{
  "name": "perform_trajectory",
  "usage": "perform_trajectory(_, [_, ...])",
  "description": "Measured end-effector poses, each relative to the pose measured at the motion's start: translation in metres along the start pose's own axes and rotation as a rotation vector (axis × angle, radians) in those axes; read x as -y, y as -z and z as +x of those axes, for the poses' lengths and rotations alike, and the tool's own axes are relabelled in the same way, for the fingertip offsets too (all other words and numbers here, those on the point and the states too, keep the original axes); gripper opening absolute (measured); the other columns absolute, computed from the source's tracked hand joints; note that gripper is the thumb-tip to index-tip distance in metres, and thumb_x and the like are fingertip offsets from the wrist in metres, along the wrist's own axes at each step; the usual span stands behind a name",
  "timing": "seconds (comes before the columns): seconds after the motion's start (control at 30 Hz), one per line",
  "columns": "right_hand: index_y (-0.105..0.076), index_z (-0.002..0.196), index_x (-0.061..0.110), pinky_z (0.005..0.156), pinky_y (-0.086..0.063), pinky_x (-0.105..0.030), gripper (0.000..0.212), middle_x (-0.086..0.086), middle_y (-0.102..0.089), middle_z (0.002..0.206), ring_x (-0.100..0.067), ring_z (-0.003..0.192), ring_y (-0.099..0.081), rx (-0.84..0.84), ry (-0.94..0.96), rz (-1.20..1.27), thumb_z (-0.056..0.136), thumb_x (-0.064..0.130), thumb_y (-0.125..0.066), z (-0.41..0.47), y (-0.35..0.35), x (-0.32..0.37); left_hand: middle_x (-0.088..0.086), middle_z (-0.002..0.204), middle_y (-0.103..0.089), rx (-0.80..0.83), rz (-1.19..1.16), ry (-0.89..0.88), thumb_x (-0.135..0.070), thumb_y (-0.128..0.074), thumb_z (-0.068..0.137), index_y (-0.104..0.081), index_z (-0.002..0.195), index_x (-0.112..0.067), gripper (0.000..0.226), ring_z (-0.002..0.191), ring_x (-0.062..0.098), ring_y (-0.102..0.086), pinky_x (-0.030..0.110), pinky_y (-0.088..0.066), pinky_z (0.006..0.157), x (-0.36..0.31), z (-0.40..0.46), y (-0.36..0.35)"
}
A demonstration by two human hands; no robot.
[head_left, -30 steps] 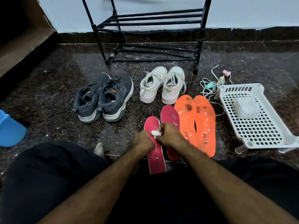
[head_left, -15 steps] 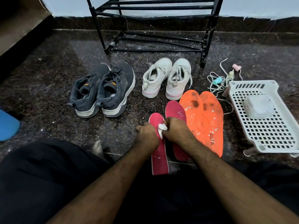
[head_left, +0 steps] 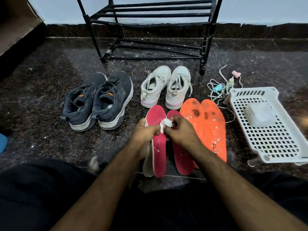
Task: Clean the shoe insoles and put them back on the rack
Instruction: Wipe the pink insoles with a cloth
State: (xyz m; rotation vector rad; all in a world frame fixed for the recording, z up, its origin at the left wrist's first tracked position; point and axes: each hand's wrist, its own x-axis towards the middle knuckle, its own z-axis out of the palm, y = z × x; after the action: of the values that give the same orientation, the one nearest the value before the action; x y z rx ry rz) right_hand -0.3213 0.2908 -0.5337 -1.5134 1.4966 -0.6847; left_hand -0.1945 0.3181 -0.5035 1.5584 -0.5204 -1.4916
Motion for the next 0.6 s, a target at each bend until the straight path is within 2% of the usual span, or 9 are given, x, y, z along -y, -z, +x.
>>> perform_trajectory(0.07, [-0.062, 0.094, 0.012, 0.054, -0.050, -0.022, 0.010, -0.004, -0.069, 0.078, -0.016, 0.055, -0.069, 0.002, -0.046, 0.084, 0.087, 0.008, -0.065, -0.003, 0.003, 0.002, 0.018, 0.077, -0.059, 0.028, -0.105, 0.045, 0.020, -0.038, 0.074, -0.056, 0.099, -0.010, 0.043, 0.047, 0.024, -0.057, 0.029, -0.052, 0.040, -0.001, 0.002, 0.003])
perform_trajectory(0.13, [-0.064, 0.097, 0.012, 0.054, -0.048, -0.021, 0.012, -0.006, -0.069, 0.079, -0.014, 0.056, -0.068, -0.020, -0.054, 0.096, 0.086, 0.009, -0.066, -0.006, 0.005, 0.003, 0.026, 0.094, -0.061, 0.113, -0.149, 0.086, 0.020, -0.036, 0.073, -0.054, 0.113, -0.002, 0.049, 0.061, 0.032, -0.061, 0.039, -0.059, 0.049, -0.001, 0.003, 0.006])
perform_trajectory(0.2, [-0.066, 0.095, 0.015, 0.056, -0.043, -0.019, 0.012, 0.002, -0.067, 0.075, -0.010, 0.060, -0.063, -0.052, -0.013, 0.016, 0.084, 0.012, -0.069, -0.012, 0.009, 0.006, 0.031, 0.109, -0.056, 0.174, -0.150, 0.130, 0.020, -0.035, 0.073, -0.047, 0.129, 0.001, 0.061, 0.071, 0.037, -0.062, 0.046, -0.061, 0.057, -0.001, -0.002, 0.006])
perform_trajectory(0.3, [-0.066, 0.095, 0.016, 0.052, -0.039, -0.010, 0.011, 0.008, -0.065, 0.071, 0.001, 0.050, -0.059, -0.063, 0.032, 0.019, 0.085, 0.010, -0.068, -0.022, 0.015, 0.009, 0.035, 0.123, -0.058, 0.240, -0.225, 0.164, 0.021, -0.033, 0.077, -0.045, 0.133, -0.003, 0.062, 0.085, 0.038, -0.067, 0.052, -0.062, 0.067, -0.002, -0.013, 0.006])
perform_trajectory(0.37, [-0.066, 0.095, 0.017, 0.054, -0.042, -0.009, 0.012, 0.010, -0.067, 0.073, 0.005, 0.050, -0.061, -0.066, 0.059, 0.044, 0.086, 0.010, -0.068, -0.031, 0.019, 0.014, 0.031, 0.111, -0.067, 0.300, -0.274, 0.216, 0.013, -0.037, 0.085, -0.049, 0.134, 0.001, 0.052, 0.081, 0.034, -0.071, 0.051, -0.062, 0.069, -0.006, -0.023, 0.006])
perform_trajectory(0.43, [-0.067, 0.094, 0.020, 0.065, -0.050, -0.018, 0.012, 0.008, -0.070, 0.078, -0.002, 0.065, -0.066, -0.078, 0.076, 0.044, 0.084, 0.015, -0.071, -0.035, 0.021, 0.017, 0.020, 0.095, -0.072, 0.344, -0.301, 0.232, -0.001, -0.047, 0.094, -0.056, 0.131, -0.002, 0.038, 0.074, 0.027, -0.072, 0.045, -0.062, 0.069, -0.007, -0.031, 0.007])
perform_trajectory(0.5, [-0.066, 0.091, 0.023, 0.072, -0.054, -0.027, 0.011, 0.005, -0.072, 0.079, -0.008, 0.070, -0.068, -0.066, 0.075, 0.067, 0.083, 0.019, -0.073, -0.037, 0.023, 0.017, 0.013, 0.088, -0.073, 0.371, -0.276, 0.215, -0.021, -0.055, 0.099, -0.065, 0.121, -0.007, 0.028, 0.069, 0.022, -0.070, 0.041, -0.060, 0.066, -0.008, -0.037, 0.008])
perform_trajectory(0.53, [-0.066, 0.090, 0.024, 0.073, -0.056, -0.029, 0.011, 0.004, -0.072, 0.079, -0.007, 0.068, -0.068, -0.057, 0.084, 0.086, 0.083, 0.021, -0.073, -0.038, 0.025, 0.016, 0.011, 0.085, -0.072, 0.377, -0.266, 0.206, -0.032, -0.056, 0.099, -0.067, 0.116, -0.007, 0.032, 0.067, 0.021, -0.068, 0.040, -0.059, 0.064, -0.010, -0.040, 0.008])
perform_trajectory(0.6, [-0.068, 0.094, 0.022, 0.074, -0.057, -0.027, 0.011, 0.000, -0.072, 0.088, -0.005, 0.068, -0.070, -0.085, 0.158, 0.106, 0.084, 0.022, -0.072, -0.039, 0.031, 0.023, 0.014, 0.088, -0.071, 0.382, -0.257, 0.187, -0.048, -0.053, 0.098, -0.065, 0.120, -0.005, 0.050, 0.071, 0.024, -0.067, 0.038, -0.058, 0.062, -0.020, -0.043, 0.010])
